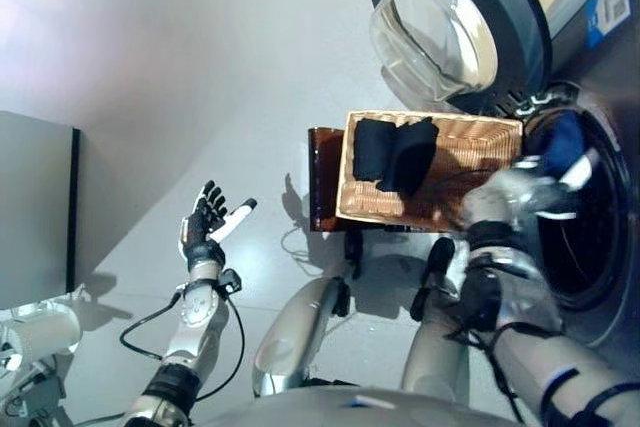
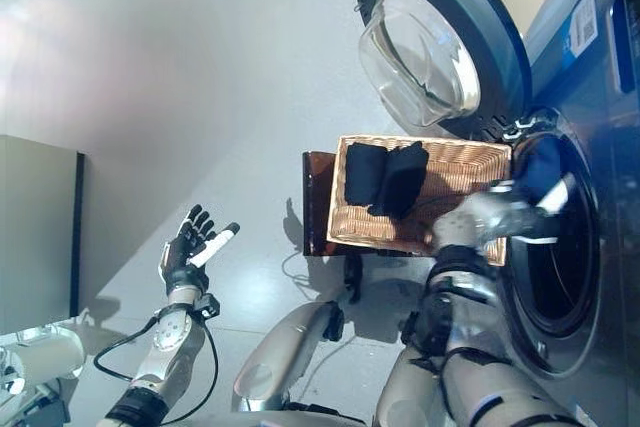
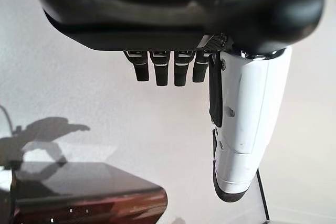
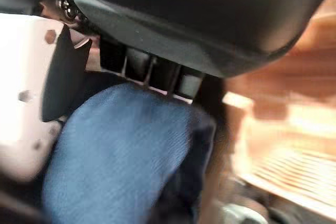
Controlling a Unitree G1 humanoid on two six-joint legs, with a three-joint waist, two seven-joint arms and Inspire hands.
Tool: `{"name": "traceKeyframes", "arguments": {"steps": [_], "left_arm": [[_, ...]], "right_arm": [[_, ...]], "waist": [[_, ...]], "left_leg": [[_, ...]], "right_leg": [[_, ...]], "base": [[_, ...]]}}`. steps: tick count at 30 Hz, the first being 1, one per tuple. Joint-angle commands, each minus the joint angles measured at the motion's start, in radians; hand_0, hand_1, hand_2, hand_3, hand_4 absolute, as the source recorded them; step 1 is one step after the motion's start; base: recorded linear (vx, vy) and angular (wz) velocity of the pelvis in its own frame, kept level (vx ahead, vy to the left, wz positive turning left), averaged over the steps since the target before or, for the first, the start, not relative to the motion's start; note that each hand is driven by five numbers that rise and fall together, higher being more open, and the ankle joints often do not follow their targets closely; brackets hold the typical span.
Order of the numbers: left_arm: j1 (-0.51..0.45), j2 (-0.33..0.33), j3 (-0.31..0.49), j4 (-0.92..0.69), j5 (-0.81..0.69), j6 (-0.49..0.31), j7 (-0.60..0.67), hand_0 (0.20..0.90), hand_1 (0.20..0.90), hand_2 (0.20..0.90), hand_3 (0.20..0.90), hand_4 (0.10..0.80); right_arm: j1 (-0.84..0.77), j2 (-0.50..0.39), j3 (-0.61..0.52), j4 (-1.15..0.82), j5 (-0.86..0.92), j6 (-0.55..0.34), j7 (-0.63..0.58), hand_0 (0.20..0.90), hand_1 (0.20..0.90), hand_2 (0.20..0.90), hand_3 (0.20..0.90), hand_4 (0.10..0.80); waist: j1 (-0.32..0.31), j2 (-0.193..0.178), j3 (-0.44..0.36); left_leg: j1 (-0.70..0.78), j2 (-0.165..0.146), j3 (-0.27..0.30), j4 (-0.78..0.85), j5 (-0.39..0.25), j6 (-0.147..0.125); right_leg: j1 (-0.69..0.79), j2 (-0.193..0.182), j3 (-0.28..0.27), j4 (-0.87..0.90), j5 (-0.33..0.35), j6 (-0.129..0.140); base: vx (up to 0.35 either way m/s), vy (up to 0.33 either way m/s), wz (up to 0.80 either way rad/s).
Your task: Pick up the clothes and place them into the washing machine
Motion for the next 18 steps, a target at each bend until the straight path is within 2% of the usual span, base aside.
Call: {"name": "traceKeyframes", "arguments": {"steps": [1,2,4,5,6,7,8,9,11,15,18], "left_arm": [[0.022,0.070,0.053,-0.044,0.025,-0.086,0.006,0.900,0.900,0.900,0.900,0.800],[0.022,0.066,0.057,-0.046,0.023,-0.089,0.008,0.900,0.900,0.900,0.900,0.800],[0.017,0.063,0.059,-0.051,0.024,-0.090,0.008,0.900,0.900,0.900,0.900,0.800],[0.013,0.062,0.062,-0.049,0.023,-0.092,0.010,0.900,0.900,0.900,0.900,0.800],[0.014,0.060,0.065,-0.049,0.023,-0.093,0.010,0.900,0.900,0.900,0.900,0.800],[0.006,0.052,0.071,-0.046,0.012,-0.099,0.012,0.900,0.900,0.900,0.900,0.800],[0.007,0.052,0.072,-0.045,0.012,-0.099,0.012,0.900,0.900,0.900,0.900,0.800],[0.000,0.038,0.066,-0.044,-0.009,-0.103,0.007,0.900,0.900,0.900,0.900,0.800],[-0.004,0.030,0.063,-0.041,-0.023,-0.103,-0.006,0.900,0.900,0.900,0.900,0.800],[0.001,0.018,0.041,-0.038,-0.055,-0.099,-0.033,0.900,0.900,0.900,0.900,0.800],[0.001,0.021,0.036,-0.029,-0.057,-0.093,-0.033,0.900,0.900,0.900,0.900,0.800]], "right_arm": [[-0.055,-0.327,0.041,-0.202,-0.308,-0.108,-0.031,0.200,0.200,0.200,0.200,0.300],[-0.066,-0.351,0.054,-0.219,-0.343,-0.098,-0.053,0.200,0.200,0.200,0.200,0.300],[-0.068,-0.343,0.065,-0.225,-0.360,-0.087,-0.056,0.200,0.200,0.200,0.200,0.300],[-0.068,-0.330,0.089,-0.209,-0.353,-0.069,-0.031,0.851,0.851,0.851,0.851,0.765],[-0.072,-0.332,0.092,-0.205,-0.346,-0.069,-0.024,0.900,0.900,0.900,0.900,0.800],[-0.065,-0.287,0.134,-0.162,-0.292,-0.049,0.051,0.900,0.900,0.900,0.900,0.800],[-0.065,-0.289,0.135,-0.157,-0.285,-0.051,0.058,0.900,0.900,0.900,0.900,0.800],[-0.067,-0.231,0.157,-0.077,-0.209,-0.040,0.126,0.900,0.900,0.900,0.900,0.800],[-0.061,-0.179,0.162,-0.025,-0.130,-0.038,0.205,0.900,0.900,0.900,0.900,0.800],[-0.038,-0.056,0.172,0.041,-0.048,-0.045,0.269,0.900,0.900,0.900,0.900,0.800],[0.004,0.014,0.190,0.060,-0.013,-0.044,0.302,0.900,0.900,0.900,0.900,0.800]], "waist": [[-0.027,0.000,-0.081],[-0.027,0.005,-0.084],[-0.030,0.012,-0.086],[-0.028,0.012,-0.088],[-0.029,0.013,-0.086],[-0.031,0.015,-0.082],[-0.030,0.014,-0.082],[-0.025,0.020,-0.079],[-0.026,0.026,-0.076],[-0.018,0.036,-0.076],[-0.024,0.027,-0.071]], "left_leg": [[-0.048,0.014,-0.067,0.058,-0.035,-0.109],[-0.050,0.013,-0.063,0.052,-0.024,-0.109],[-0.047,0.012,-0.058,0.047,-0.021,-0.109],[-0.038,0.011,-0.055,0.046,-0.030,-0.110],[-0.040,0.012,-0.052,0.043,-0.021,-0.109],[-0.036,0.017,-0.042,0.041,-0.021,-0.107],[-0.032,0.016,-0.041,0.043,-0.030,-0.108],[-0.029,0.021,-0.036,0.040,-0.029,-0.109],[-0.032,0.025,-0.033,0.036,-0.018,-0.111],[-0.028,0.028,-0.047,0.025,-0.008,-0.115],[-0.024,0.032,-0.055,0.025,-0.010,-0.118]], "right_leg": [[0.065,-0.059,0.045,0.020,-0.055,0.033],[0.058,-0.058,0.051,0.018,-0.046,0.033],[0.054,-0.057,0.057,0.018,-0.044,0.033],[0.056,-0.056,0.061,0.021,-0.053,0.033],[0.052,-0.054,0.063,0.018,-0.043,0.031],[0.048,-0.050,0.070,0.016,-0.040,0.029],[0.051,-0.050,0.072,0.019,-0.049,0.031],[0.052,-0.048,0.072,0.014,-0.047,0.030],[0.053,-0.046,0.069,0.006,-0.039,0.027],[0.062,-0.041,0.060,0.005,-0.044,0.021],[0.067,-0.038,0.052,0.018,-0.057,0.017]], "base": [[0.020,0.022,-0.16],[0.018,0.024,-0.11],[0.014,0.017,-0.05],[-0.017,0.014,-0.04],[-0.001,0.017,-0.13],[-0.009,0.004,-0.15],[0.004,-0.028,-0.23],[0.006,-0.043,-0.26],[-0.036,-0.044,-0.31],[0.004,-0.043,-0.13],[0.009,-0.044,0.06]]}}
